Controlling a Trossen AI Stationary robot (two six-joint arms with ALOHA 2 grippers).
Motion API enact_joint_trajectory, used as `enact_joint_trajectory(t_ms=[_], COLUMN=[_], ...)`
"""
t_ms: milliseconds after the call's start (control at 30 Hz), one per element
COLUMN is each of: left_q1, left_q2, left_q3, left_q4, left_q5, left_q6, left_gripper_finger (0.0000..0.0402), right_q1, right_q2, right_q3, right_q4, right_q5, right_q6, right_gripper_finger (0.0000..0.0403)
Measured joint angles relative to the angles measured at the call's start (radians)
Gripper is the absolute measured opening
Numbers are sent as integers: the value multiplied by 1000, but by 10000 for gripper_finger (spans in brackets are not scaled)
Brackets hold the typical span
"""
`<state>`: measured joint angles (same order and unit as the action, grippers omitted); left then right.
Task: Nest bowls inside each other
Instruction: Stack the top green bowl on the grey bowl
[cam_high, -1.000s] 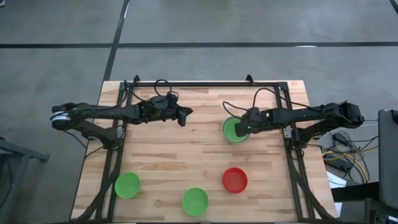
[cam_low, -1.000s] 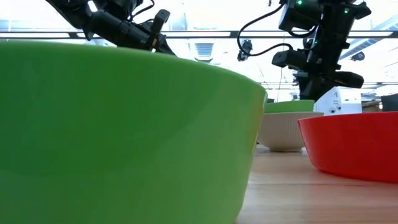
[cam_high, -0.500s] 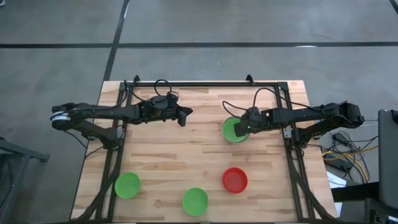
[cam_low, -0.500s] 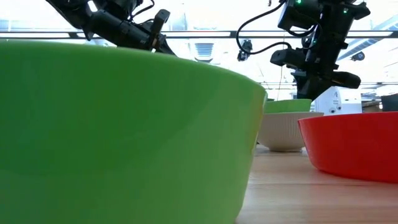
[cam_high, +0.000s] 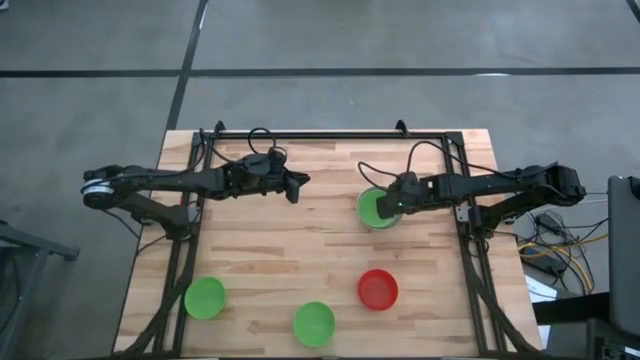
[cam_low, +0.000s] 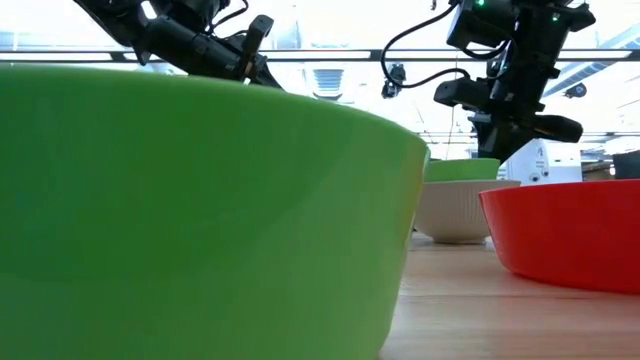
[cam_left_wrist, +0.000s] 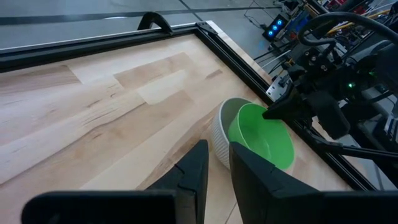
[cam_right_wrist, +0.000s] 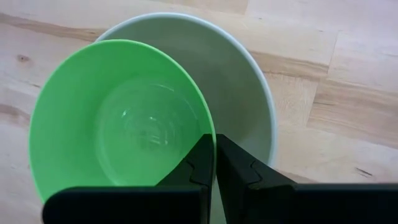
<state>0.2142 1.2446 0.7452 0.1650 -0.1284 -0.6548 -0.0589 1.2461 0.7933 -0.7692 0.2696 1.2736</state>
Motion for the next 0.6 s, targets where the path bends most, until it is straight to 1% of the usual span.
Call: enact_joint_trajectory(t_ms=[100,600], left_q1=[0,0], left_q2=[0,0], left_q3=[0,0], left_q4=[0,0], left_q5=[0,0], left_q6=[0,0], left_gripper_finger=[69,69], right_q1=[0,0], right_q2=[0,0], right_q3=[0,-2], right_q4=[0,-10], right_q5=[-1,-9], right_q6=[-24,-28], right_gripper_finger=[9,11])
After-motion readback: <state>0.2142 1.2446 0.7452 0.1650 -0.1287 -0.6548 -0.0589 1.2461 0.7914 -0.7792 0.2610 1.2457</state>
